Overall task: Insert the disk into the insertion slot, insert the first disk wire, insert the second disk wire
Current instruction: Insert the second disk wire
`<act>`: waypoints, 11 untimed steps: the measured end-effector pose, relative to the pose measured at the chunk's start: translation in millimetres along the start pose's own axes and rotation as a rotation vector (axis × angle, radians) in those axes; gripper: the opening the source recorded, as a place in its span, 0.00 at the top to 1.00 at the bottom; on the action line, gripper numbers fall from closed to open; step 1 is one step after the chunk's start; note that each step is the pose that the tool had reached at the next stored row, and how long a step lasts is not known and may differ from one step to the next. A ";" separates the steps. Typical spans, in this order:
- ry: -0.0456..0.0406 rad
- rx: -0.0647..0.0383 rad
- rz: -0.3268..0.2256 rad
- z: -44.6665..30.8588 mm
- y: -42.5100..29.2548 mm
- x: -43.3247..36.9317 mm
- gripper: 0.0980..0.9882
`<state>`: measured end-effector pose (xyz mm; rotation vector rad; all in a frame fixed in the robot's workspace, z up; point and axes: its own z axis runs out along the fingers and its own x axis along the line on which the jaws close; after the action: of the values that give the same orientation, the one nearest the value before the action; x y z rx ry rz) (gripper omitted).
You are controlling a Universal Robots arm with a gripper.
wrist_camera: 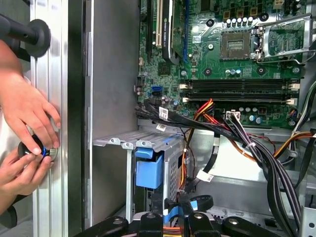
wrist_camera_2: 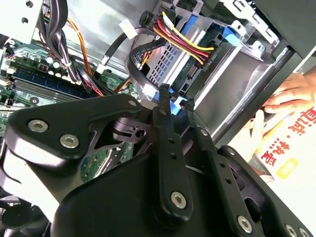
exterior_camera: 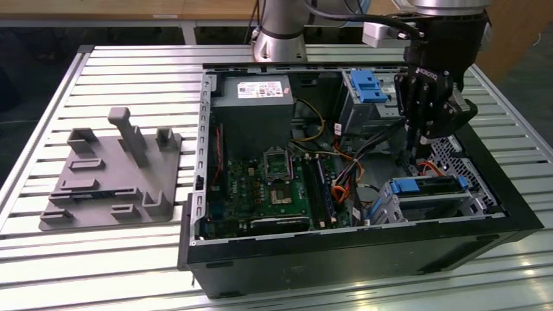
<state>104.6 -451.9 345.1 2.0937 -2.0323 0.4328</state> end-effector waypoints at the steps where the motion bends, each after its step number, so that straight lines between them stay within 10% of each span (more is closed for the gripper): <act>1: -0.0001 0.000 0.000 0.4 0.0 -0.1 0.81; 11: 0.0001 0.001 0.000 3.5 0.3 -1.3 0.81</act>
<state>104.6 -451.9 341.4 2.0937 -2.0328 0.4340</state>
